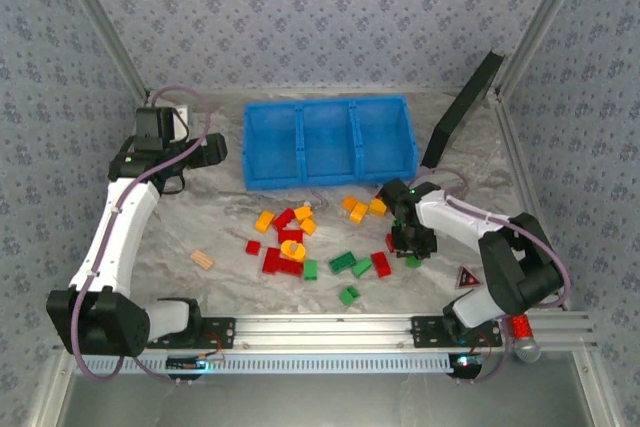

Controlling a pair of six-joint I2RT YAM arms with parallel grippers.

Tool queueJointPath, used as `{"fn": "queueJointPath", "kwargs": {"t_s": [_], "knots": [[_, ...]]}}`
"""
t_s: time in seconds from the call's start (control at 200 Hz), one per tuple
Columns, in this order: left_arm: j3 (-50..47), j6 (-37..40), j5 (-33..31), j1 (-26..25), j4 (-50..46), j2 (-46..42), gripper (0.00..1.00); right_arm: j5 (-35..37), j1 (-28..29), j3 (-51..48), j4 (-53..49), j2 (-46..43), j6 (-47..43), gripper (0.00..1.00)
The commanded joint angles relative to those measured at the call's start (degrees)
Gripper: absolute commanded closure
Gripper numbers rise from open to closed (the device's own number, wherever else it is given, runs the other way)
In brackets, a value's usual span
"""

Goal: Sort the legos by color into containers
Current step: Pick up the lego from the bottom-right of the table.

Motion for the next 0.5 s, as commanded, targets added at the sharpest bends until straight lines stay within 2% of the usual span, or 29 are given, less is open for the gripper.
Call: {"fn": "queueJointPath", "kwargs": {"t_s": [0.0, 0.215, 0.375, 0.495], "knots": [[1.6, 1.4, 1.0, -0.3, -2.4, -1.9, 0.01, -0.6, 0.0, -3.4, 4.9, 4.4, -0.3, 0.74], [2.1, 1.5, 0.9, -0.2, -2.9, -2.4, 0.01, -1.8, 1.2, -0.9, -0.2, -1.8, 0.9, 0.79], [2.1, 1.1, 1.6, -0.2, -2.5, -2.0, 0.01, -1.0, 1.9, 7.7, -6.5, -8.3, 1.7, 0.8], [2.2, 1.2, 2.1, -0.2, -2.8, -1.9, 0.01, 0.9, 1.5, 16.7, -6.8, -6.8, -0.8, 0.8]]}}
